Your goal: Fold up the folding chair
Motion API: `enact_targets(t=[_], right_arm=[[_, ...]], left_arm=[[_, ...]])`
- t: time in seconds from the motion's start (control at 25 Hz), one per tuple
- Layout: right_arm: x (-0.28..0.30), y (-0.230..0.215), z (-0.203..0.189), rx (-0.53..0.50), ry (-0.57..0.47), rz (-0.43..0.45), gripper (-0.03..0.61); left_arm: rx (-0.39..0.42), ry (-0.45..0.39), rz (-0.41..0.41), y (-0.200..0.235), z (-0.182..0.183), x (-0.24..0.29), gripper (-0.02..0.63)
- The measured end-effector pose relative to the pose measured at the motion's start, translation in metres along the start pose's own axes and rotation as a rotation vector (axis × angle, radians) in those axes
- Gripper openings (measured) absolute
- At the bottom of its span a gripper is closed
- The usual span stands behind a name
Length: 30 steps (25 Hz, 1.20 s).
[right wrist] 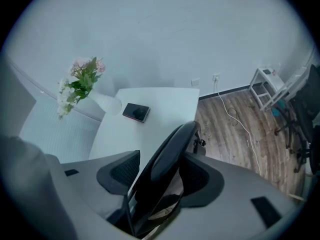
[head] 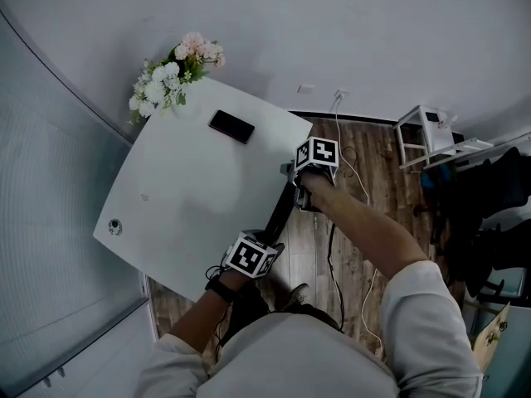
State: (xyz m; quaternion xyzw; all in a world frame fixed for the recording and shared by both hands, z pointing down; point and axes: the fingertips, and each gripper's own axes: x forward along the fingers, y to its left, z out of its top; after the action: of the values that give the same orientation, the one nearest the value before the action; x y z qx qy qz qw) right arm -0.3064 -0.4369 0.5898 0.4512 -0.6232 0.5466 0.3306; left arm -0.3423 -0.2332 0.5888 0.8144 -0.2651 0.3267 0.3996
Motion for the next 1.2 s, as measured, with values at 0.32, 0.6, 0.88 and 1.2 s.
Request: enact_targets(t=[0.32,0.6,0.88,1.2], right_arm=[[-0.070,-0.002,0.010,-0.093,-0.176,0.119,0.262],[-0.199,-0.064,-0.020,-0.222,-0.454,0.107,0.232],[-0.329,-0.177,-0.102,-0.288,-0.724,-0.042,0.195],[-0.456,-0.278,-0.222,-0.339,-0.985,-0.236,0.118]], left_arm=[[0.095,-0.136,0.151,-0.002,0.035,-0.042,0.245],[0.230,-0.302,0.263,-0.054,0.098,-0.076,0.235],[0.334,-0.431,0.231,-0.140,0.141,-0.071,0.183],[0.462,-0.482,0.194,-0.241,0.140,-0.046,0.129]])
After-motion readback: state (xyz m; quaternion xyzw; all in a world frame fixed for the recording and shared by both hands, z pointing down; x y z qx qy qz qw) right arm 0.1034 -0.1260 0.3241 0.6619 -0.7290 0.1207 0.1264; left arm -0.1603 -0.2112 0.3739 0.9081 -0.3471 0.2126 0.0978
